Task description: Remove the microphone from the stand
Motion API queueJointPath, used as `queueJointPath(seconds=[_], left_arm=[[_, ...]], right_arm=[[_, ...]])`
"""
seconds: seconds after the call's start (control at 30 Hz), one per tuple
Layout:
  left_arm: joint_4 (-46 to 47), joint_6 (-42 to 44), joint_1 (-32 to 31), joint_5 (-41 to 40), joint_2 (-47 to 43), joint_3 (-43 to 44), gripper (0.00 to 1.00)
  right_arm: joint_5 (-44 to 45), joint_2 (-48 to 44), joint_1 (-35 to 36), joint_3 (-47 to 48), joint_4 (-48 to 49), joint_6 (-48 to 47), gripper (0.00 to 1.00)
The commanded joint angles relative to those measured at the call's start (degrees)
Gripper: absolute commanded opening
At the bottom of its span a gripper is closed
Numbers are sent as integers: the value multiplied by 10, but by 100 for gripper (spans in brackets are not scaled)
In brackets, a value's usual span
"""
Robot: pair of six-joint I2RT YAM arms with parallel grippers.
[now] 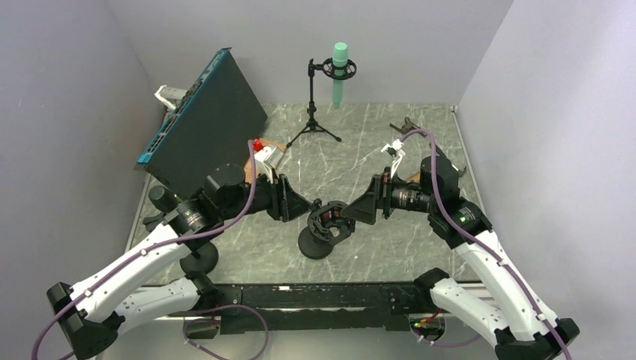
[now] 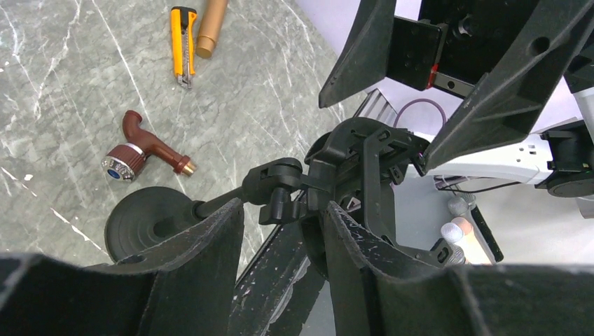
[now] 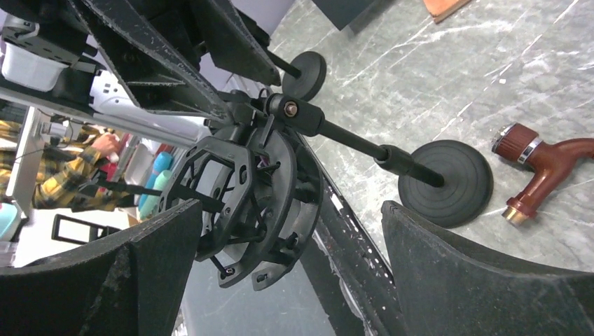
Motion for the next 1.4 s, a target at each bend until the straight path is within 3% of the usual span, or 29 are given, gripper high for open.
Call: queueJointPath(seconds=[0.0, 0.53, 0.7, 0.87, 1.1, 1.27, 1.37], left_arm=[[37, -1, -2, 16, 6, 21, 50], [76, -23, -2, 47, 8, 2, 49], [95, -40, -3, 61, -2, -17, 48], [126, -65, -3, 80, -16, -42, 47], [122, -77, -3, 78, -47, -54, 47], [50, -50, -3, 36, -66, -33, 47], [26, -40, -3, 22, -68, -30, 48]], right_arm=[[-10, -19, 11, -4, 10, 3, 100], [28, -32, 90, -46, 57, 55, 99], [90, -5, 92, -15, -10, 2, 75], [95, 28, 91, 17, -36, -62, 66], [64, 95, 91, 50, -27, -124, 44], [62, 110, 91, 54, -27, -131, 42], [64, 103, 91, 51, -24, -123, 50]])
